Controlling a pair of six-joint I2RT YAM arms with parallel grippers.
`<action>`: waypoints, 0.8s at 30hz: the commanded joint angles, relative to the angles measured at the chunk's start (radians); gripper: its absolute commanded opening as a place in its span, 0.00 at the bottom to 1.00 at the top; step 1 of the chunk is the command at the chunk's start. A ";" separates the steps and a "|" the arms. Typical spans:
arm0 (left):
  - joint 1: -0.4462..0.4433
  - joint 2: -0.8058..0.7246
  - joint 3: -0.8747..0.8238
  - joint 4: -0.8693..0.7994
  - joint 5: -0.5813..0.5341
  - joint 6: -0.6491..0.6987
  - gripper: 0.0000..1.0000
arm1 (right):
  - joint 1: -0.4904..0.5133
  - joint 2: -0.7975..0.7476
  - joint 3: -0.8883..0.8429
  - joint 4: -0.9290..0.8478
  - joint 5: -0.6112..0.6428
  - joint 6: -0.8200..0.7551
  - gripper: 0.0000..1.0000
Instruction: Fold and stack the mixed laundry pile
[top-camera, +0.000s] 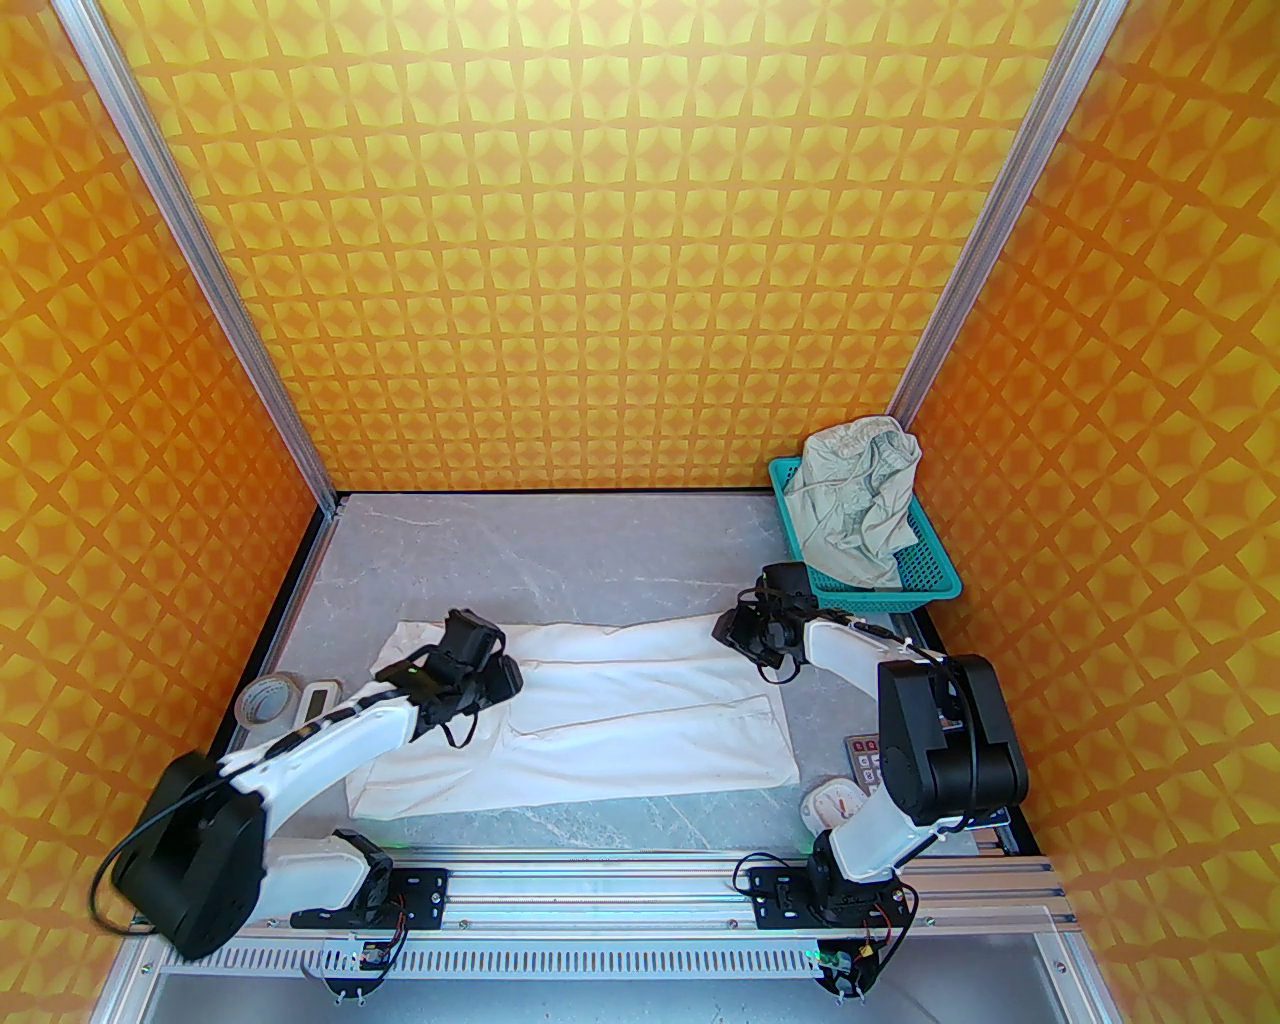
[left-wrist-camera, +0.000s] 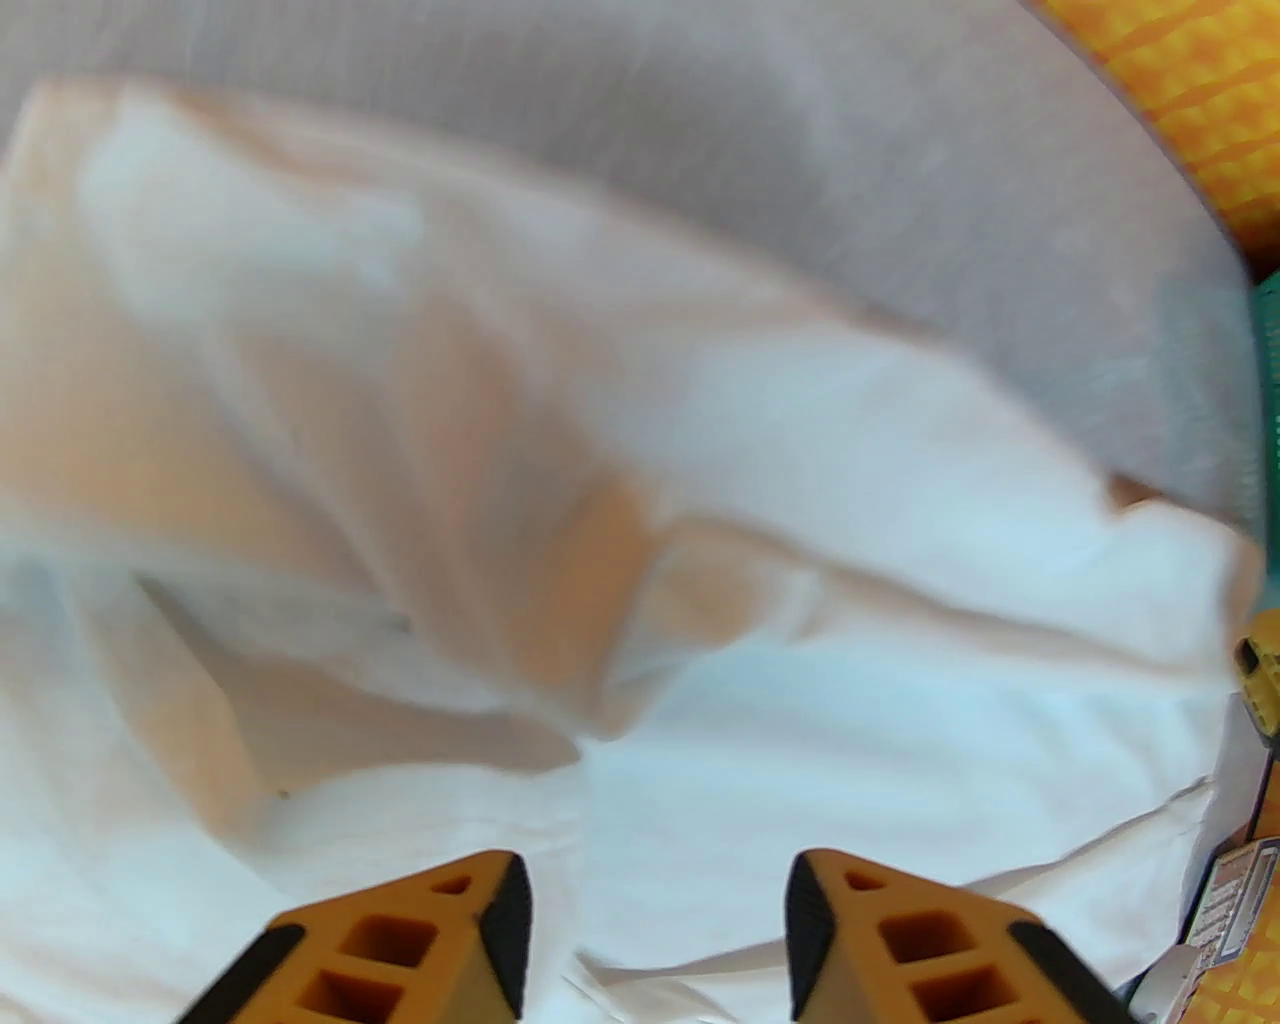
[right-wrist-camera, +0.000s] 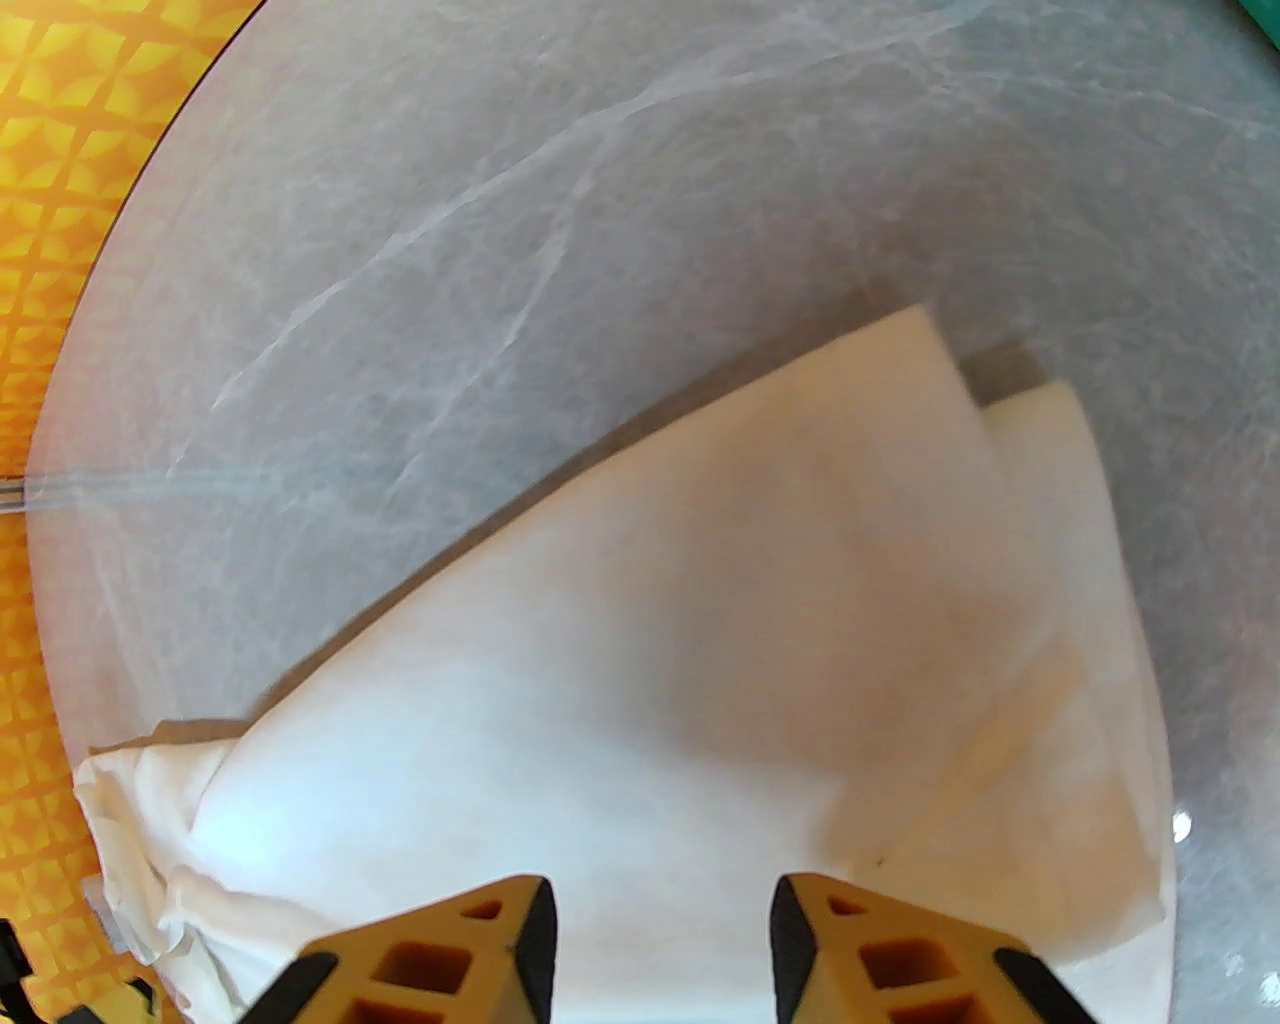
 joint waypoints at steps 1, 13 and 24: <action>0.084 0.005 0.074 -0.141 -0.043 0.107 0.52 | 0.082 -0.056 0.017 0.013 -0.068 -0.043 0.41; 0.575 0.103 0.091 -0.008 0.304 0.258 0.49 | 0.631 0.256 0.457 0.013 -0.072 -0.207 0.53; 0.681 0.106 0.023 0.069 0.381 0.261 0.47 | 0.716 0.612 0.778 0.055 -0.130 -0.265 0.55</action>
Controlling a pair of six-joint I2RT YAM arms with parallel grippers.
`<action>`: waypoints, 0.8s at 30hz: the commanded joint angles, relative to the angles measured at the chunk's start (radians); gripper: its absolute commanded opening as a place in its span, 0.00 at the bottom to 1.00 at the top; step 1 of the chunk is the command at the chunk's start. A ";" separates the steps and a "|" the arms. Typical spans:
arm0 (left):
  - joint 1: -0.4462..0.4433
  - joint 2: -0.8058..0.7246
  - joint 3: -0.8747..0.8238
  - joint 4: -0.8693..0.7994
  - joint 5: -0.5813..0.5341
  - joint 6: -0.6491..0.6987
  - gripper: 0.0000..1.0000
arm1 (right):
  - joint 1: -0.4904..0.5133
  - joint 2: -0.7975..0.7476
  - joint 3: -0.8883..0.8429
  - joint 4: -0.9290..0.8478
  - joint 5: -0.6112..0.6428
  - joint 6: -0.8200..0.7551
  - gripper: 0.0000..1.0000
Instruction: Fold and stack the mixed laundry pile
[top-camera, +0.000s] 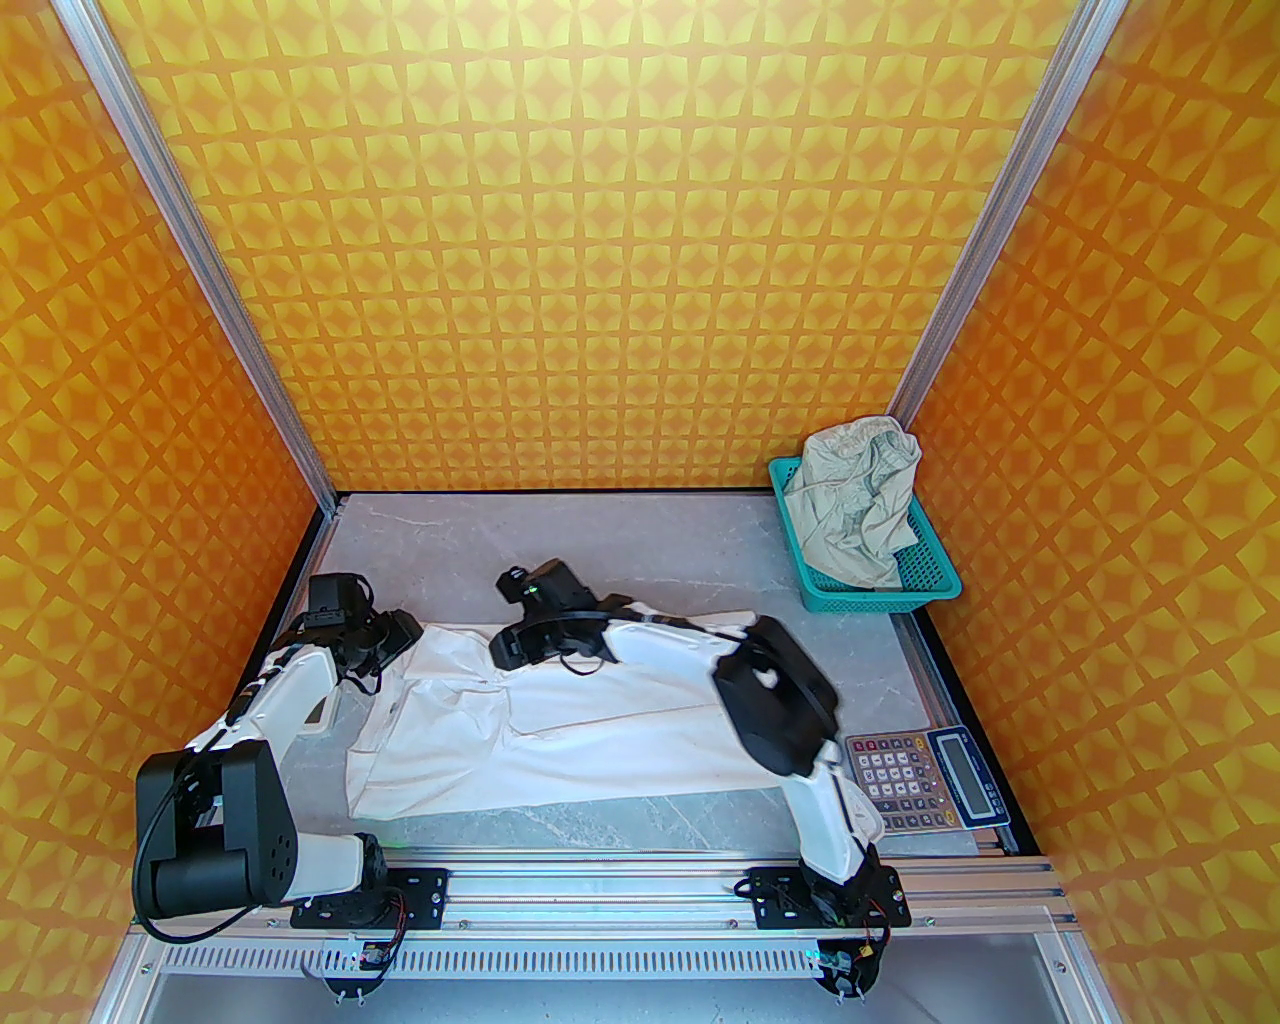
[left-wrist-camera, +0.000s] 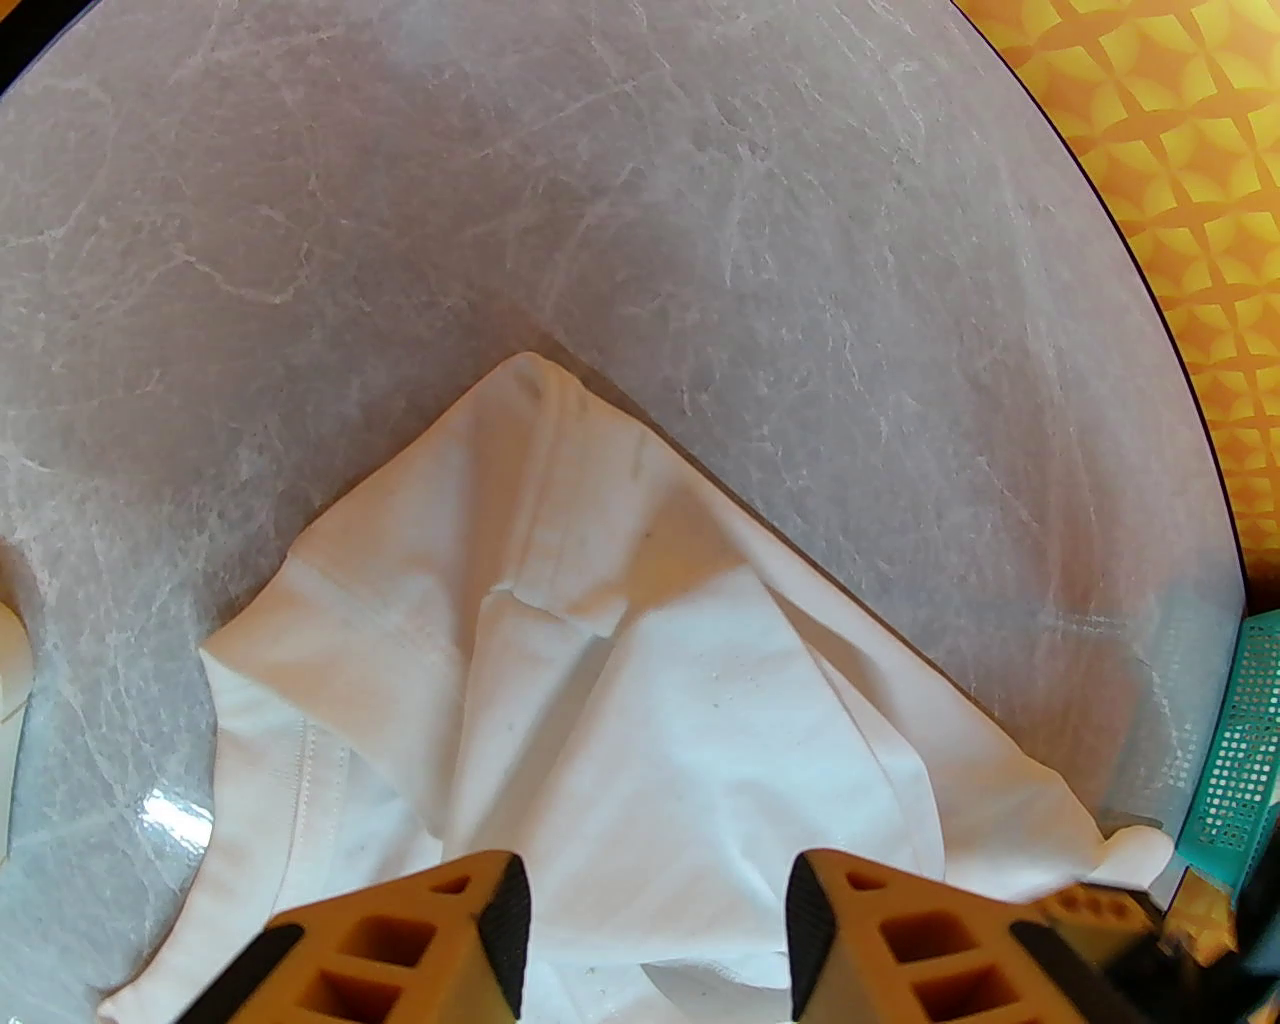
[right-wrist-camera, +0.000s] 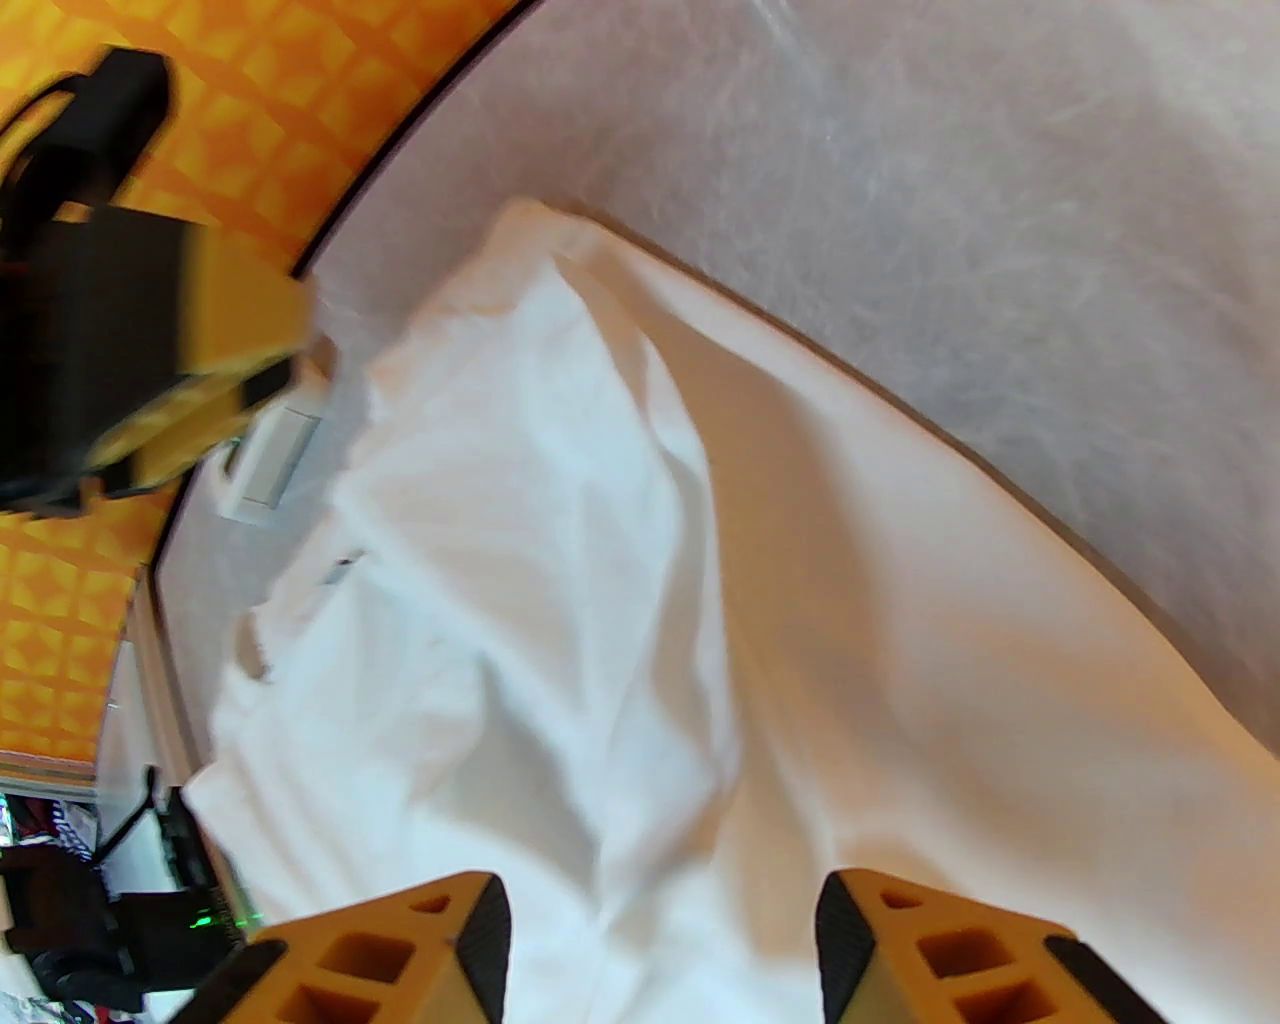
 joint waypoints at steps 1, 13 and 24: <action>0.020 -0.012 -0.026 0.030 0.045 0.028 0.46 | -0.002 0.066 0.074 0.009 -0.043 -0.051 0.55; 0.067 -0.036 -0.040 0.027 0.053 0.055 0.47 | 0.012 0.128 0.160 0.038 -0.200 -0.086 0.19; 0.126 -0.063 -0.032 0.008 0.087 0.072 0.47 | 0.077 -0.034 0.019 0.066 -0.236 -0.271 0.00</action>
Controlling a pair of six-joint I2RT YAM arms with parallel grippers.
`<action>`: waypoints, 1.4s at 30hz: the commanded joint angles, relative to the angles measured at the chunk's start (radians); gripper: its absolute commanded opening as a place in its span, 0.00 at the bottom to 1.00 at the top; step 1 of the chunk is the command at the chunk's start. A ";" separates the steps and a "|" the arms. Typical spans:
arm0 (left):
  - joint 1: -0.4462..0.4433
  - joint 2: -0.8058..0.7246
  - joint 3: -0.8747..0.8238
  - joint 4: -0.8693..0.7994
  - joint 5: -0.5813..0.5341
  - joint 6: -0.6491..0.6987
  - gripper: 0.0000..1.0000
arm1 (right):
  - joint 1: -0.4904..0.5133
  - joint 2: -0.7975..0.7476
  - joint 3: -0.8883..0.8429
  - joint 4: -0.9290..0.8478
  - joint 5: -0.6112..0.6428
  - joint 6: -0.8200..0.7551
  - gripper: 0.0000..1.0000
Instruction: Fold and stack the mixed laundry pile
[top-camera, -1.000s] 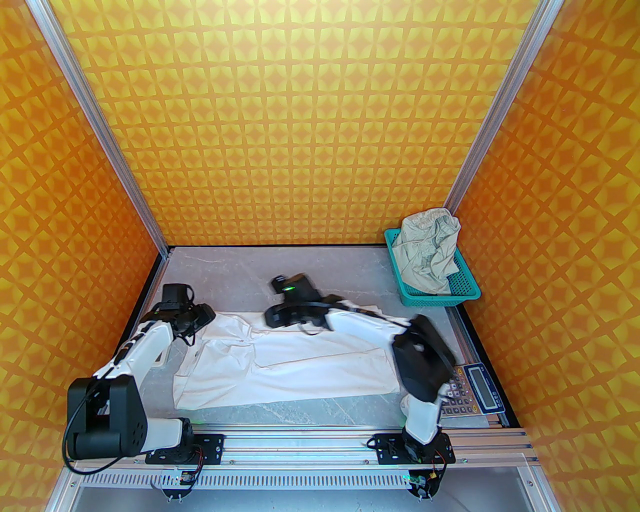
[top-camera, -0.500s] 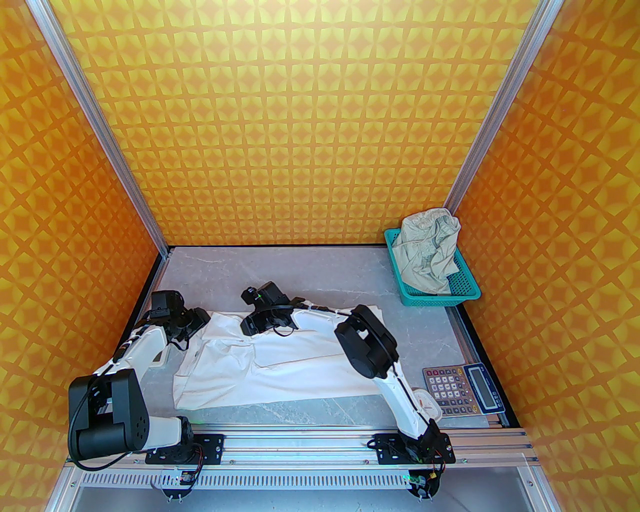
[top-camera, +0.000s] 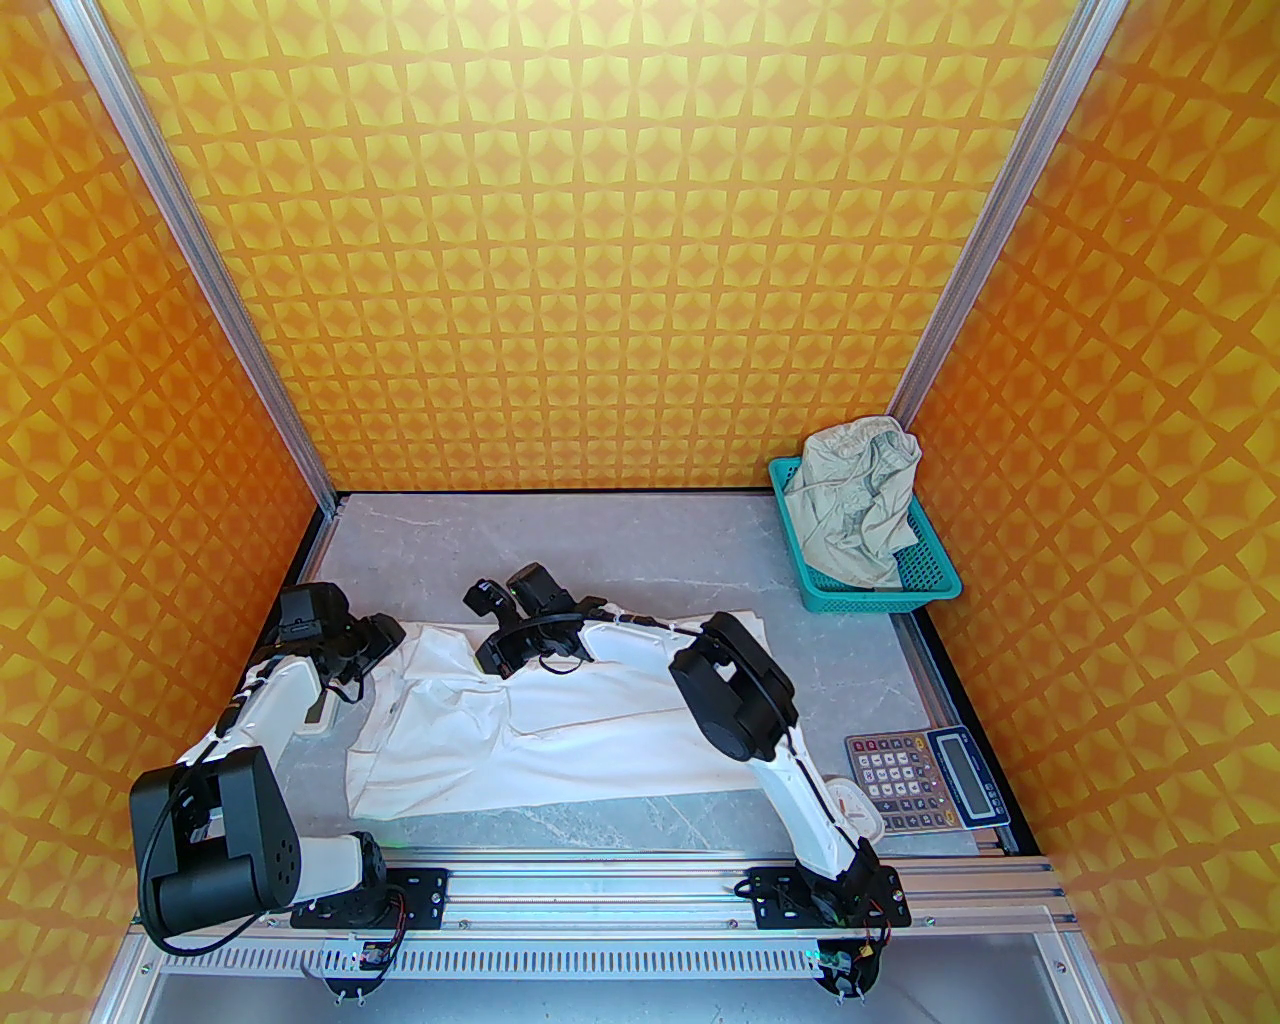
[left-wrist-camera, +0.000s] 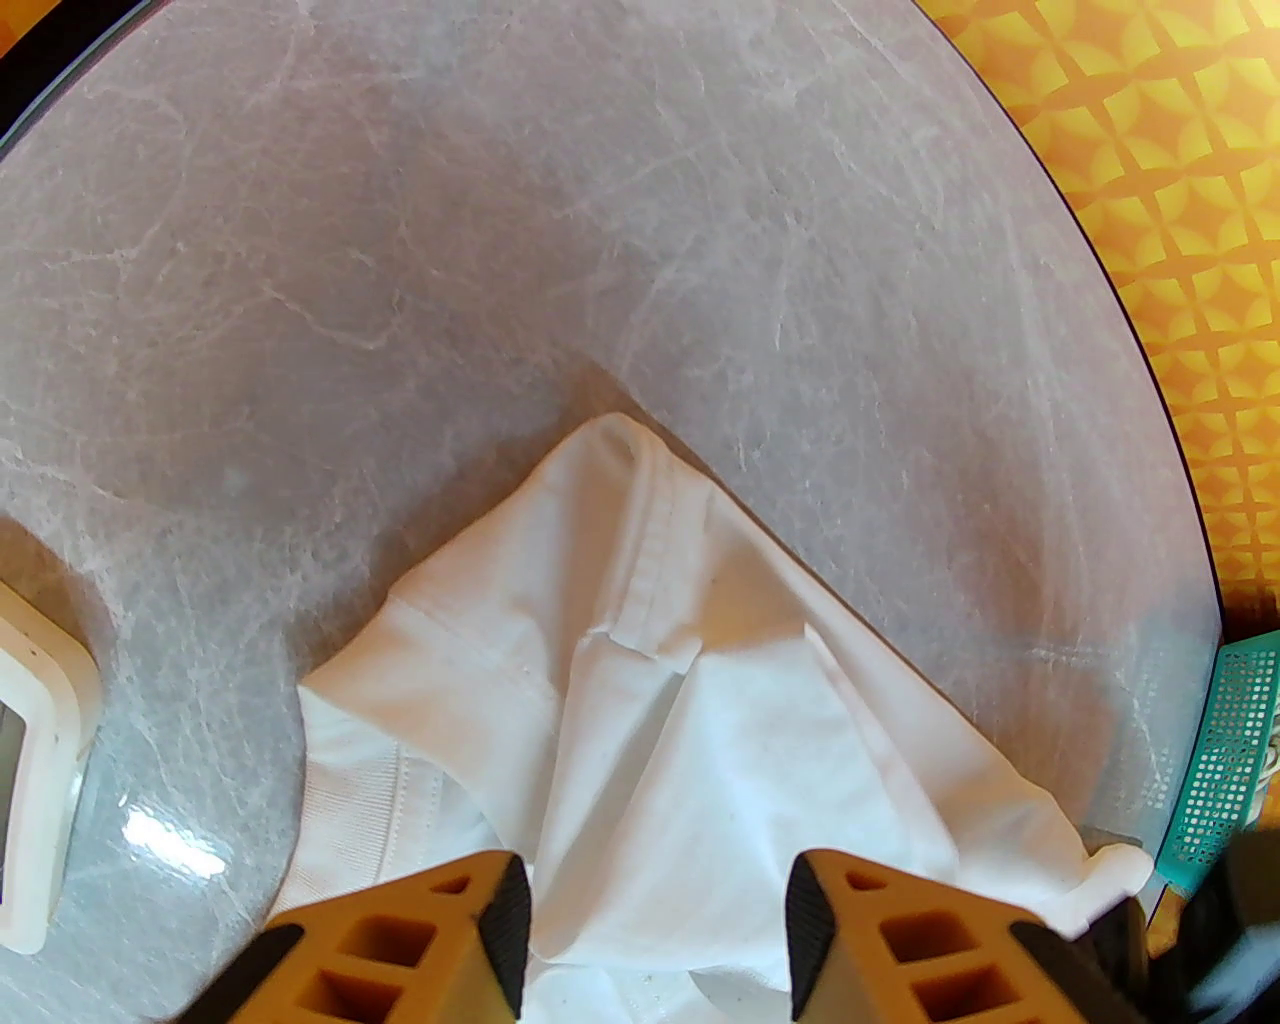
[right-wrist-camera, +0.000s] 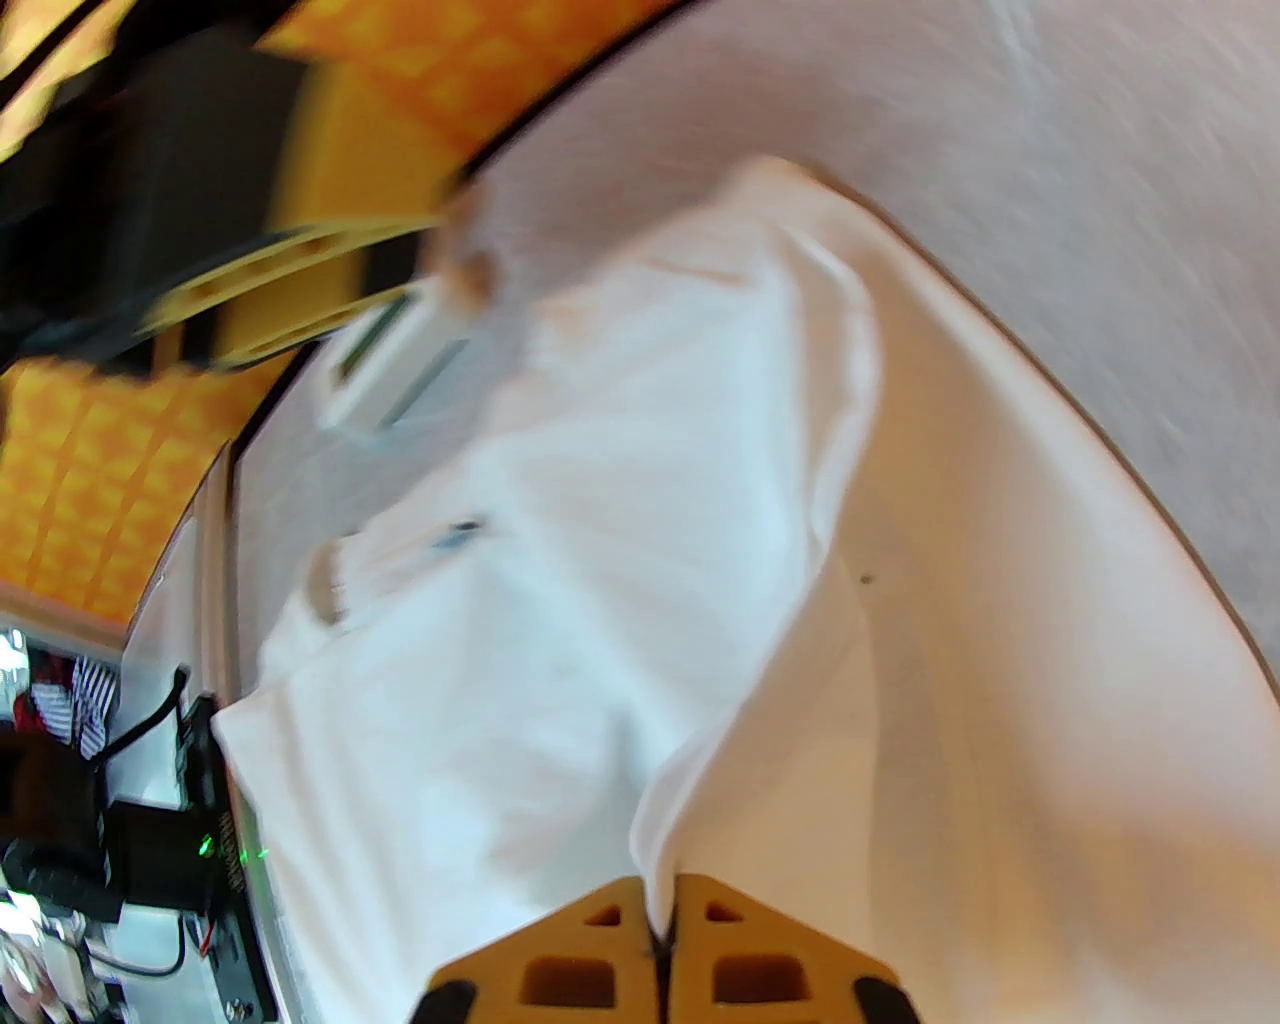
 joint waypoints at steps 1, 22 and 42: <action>0.016 -0.026 -0.002 -0.012 0.034 0.023 0.47 | 0.041 -0.083 -0.051 0.015 -0.013 -0.121 0.00; -0.015 -0.135 -0.056 -0.045 0.097 0.026 0.37 | 0.091 -0.292 -0.293 -0.103 0.245 -0.217 0.53; -0.200 0.079 -0.074 0.139 0.113 -0.015 0.18 | -0.790 -0.657 -0.750 -0.332 0.411 0.349 0.55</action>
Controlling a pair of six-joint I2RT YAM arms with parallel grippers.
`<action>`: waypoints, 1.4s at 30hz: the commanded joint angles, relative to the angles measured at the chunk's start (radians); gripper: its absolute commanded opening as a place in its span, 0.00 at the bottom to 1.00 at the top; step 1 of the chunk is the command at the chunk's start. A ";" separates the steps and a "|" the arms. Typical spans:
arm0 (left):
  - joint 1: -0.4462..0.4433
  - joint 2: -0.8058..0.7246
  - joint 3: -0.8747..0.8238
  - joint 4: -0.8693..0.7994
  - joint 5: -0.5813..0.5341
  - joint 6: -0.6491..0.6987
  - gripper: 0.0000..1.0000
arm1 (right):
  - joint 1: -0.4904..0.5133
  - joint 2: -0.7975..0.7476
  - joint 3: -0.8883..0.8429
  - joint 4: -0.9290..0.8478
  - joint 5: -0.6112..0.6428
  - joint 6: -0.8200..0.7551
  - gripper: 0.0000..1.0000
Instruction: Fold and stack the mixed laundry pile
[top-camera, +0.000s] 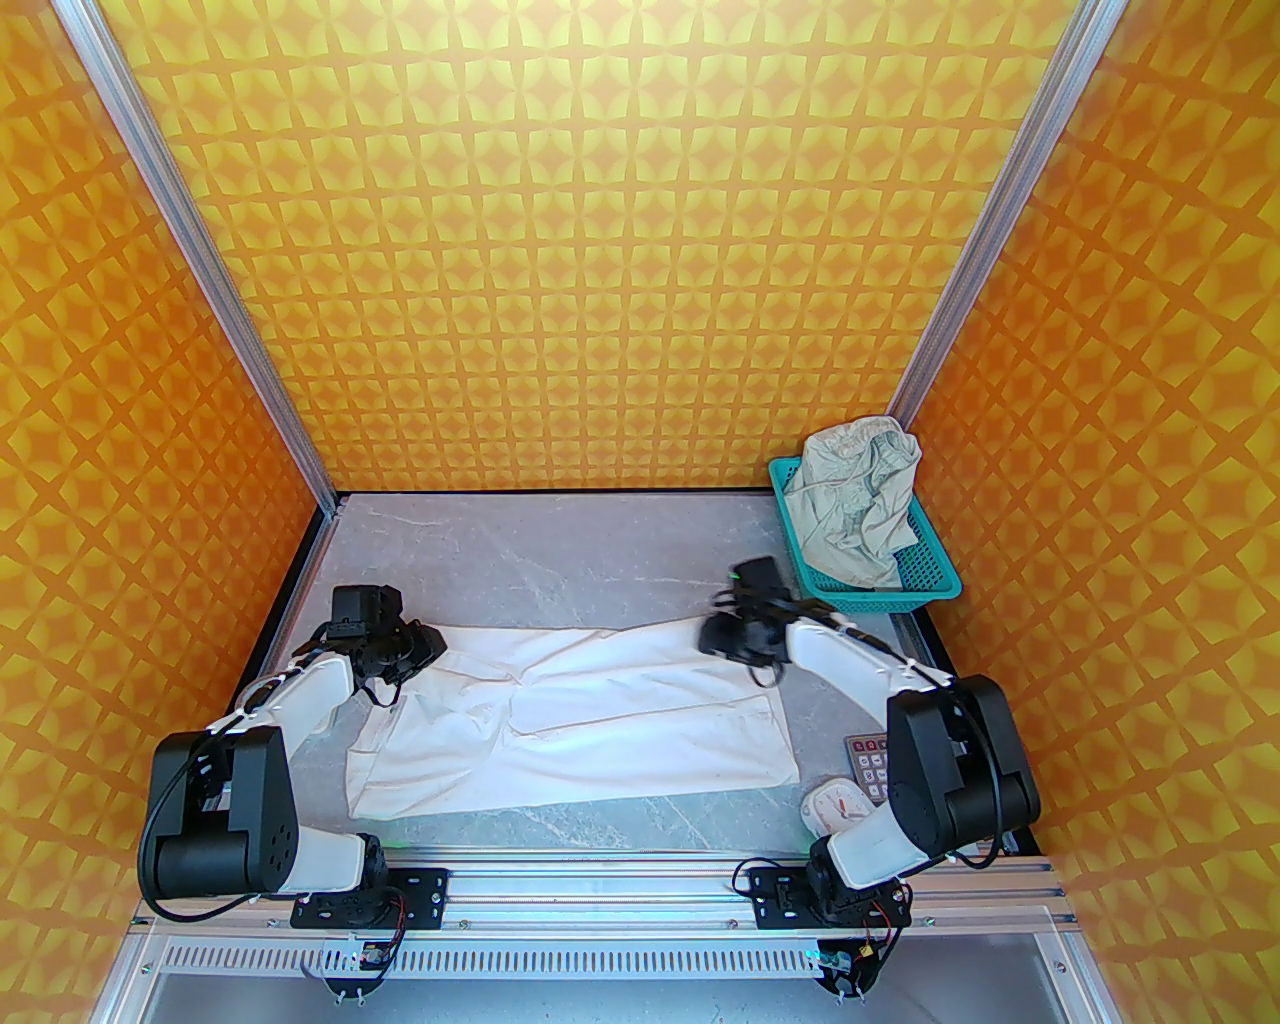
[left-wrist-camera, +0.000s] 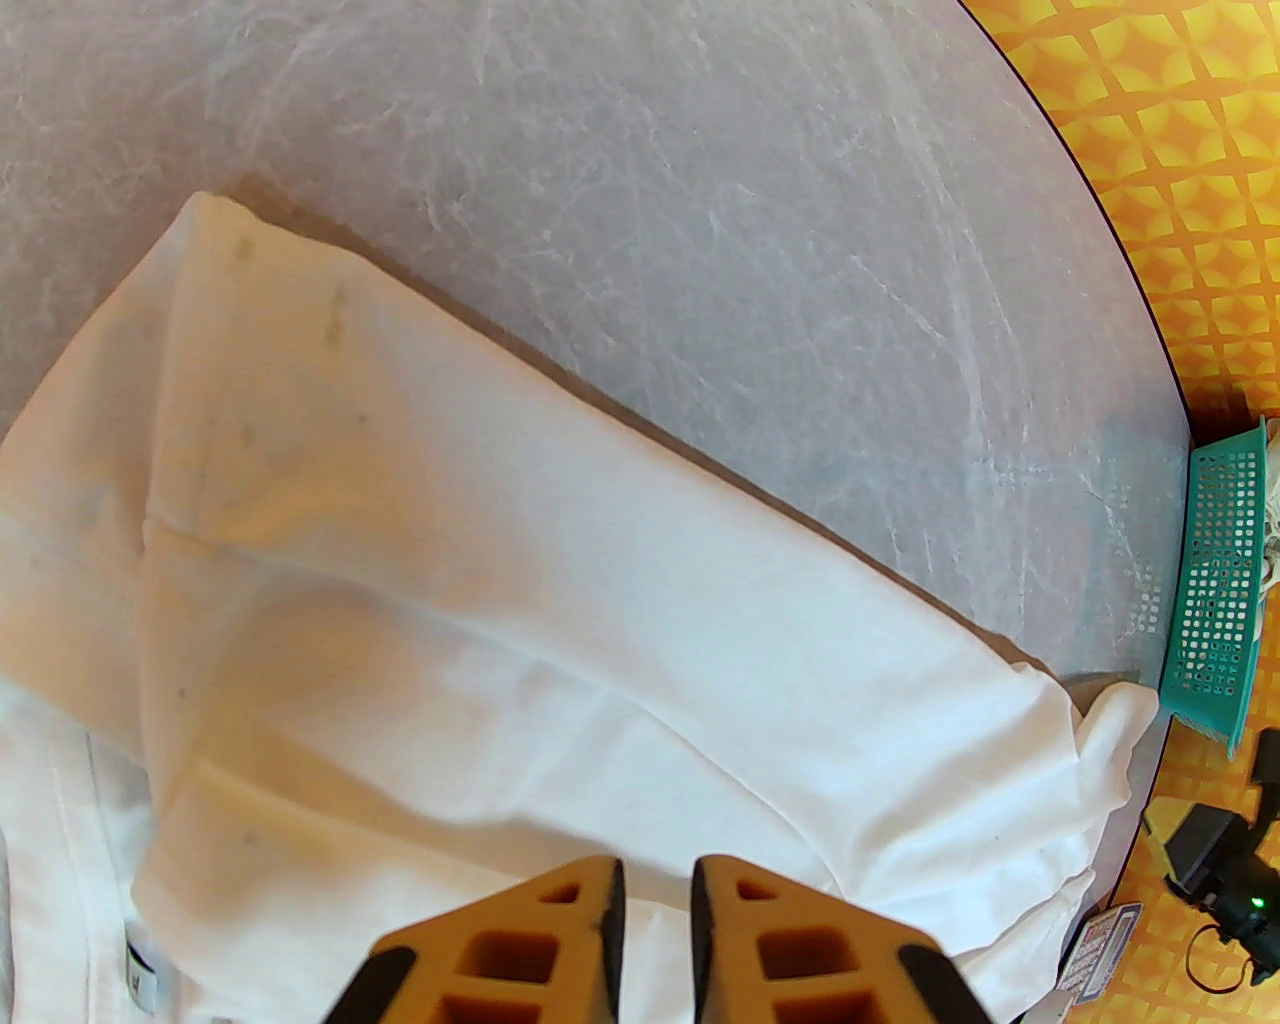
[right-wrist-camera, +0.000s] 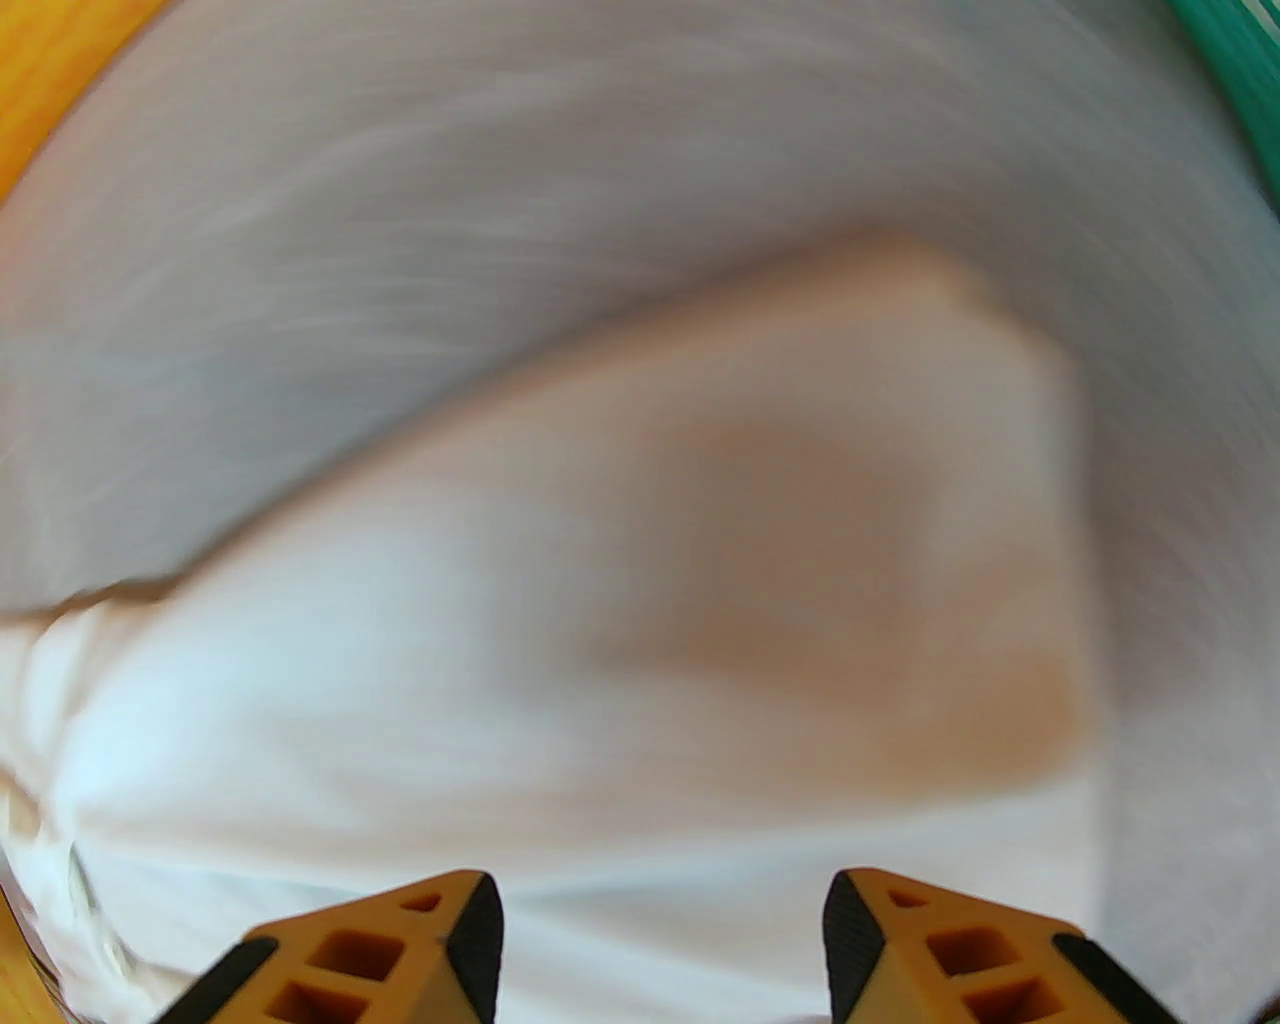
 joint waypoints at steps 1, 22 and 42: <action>-0.005 0.002 -0.020 0.036 0.016 -0.001 0.18 | -0.077 0.022 -0.013 0.020 -0.093 0.060 0.54; -0.005 0.015 -0.024 0.043 0.016 0.012 0.17 | -0.133 0.122 0.014 0.099 -0.029 0.089 0.35; -0.005 0.018 -0.039 0.065 0.015 0.003 0.17 | -0.135 -0.097 -0.042 0.051 0.015 0.079 0.00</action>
